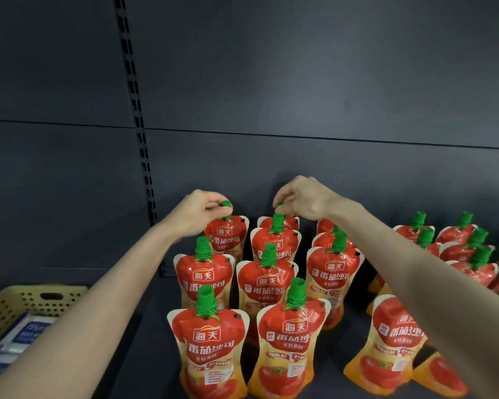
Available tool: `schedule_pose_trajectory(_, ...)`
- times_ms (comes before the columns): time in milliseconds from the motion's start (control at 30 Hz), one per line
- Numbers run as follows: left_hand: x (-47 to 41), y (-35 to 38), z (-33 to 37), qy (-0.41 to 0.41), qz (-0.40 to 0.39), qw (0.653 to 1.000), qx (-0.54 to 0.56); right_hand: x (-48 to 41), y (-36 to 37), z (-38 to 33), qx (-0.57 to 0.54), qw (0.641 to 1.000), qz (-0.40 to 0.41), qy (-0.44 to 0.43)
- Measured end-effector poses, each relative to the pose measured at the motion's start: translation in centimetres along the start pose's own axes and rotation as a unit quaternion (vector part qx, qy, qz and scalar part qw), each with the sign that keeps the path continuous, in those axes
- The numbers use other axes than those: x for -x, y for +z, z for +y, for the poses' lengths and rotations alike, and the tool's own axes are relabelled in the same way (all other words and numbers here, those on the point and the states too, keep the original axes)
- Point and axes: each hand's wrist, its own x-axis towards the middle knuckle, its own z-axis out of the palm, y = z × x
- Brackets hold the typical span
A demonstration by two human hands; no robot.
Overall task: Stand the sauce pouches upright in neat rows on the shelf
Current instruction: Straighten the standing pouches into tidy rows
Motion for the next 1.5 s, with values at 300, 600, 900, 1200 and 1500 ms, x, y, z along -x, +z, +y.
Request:
schedule_pose_trajectory(300, 0.5, 0.2, 0.4, -0.005, 0.01, 1.0, 0.001, 0.6, 0.2, -0.1, -0.003, 1.0, 0.029, 0.003)
schedule_pose_trajectory(600, 5.1, -0.8, 1.6, 0.029, 0.147, 0.988, 0.047, 3.9, 0.2, -1.5, -0.059, 0.99, 0.114, -0.055)
schedule_pose_trajectory(900, 9.8, 0.8, 1.8, 0.0, 0.041, 0.991, 0.125, 4.5, 1.1, -1.8, -0.006, 1.0, -0.015, -0.019)
schedule_pose_trajectory(1200, 6.7, 2.1, 1.1, 0.045, 0.072, 0.992, 0.093, 5.0, 0.4, -0.8, 0.002, 1.0, -0.014, -0.019)
schedule_pose_trajectory(1500, 3.4, 3.2, 0.1, 0.067, 0.073, 0.991, 0.091, 4.7, 0.6, -0.4, -0.012, 1.0, -0.007, -0.018)
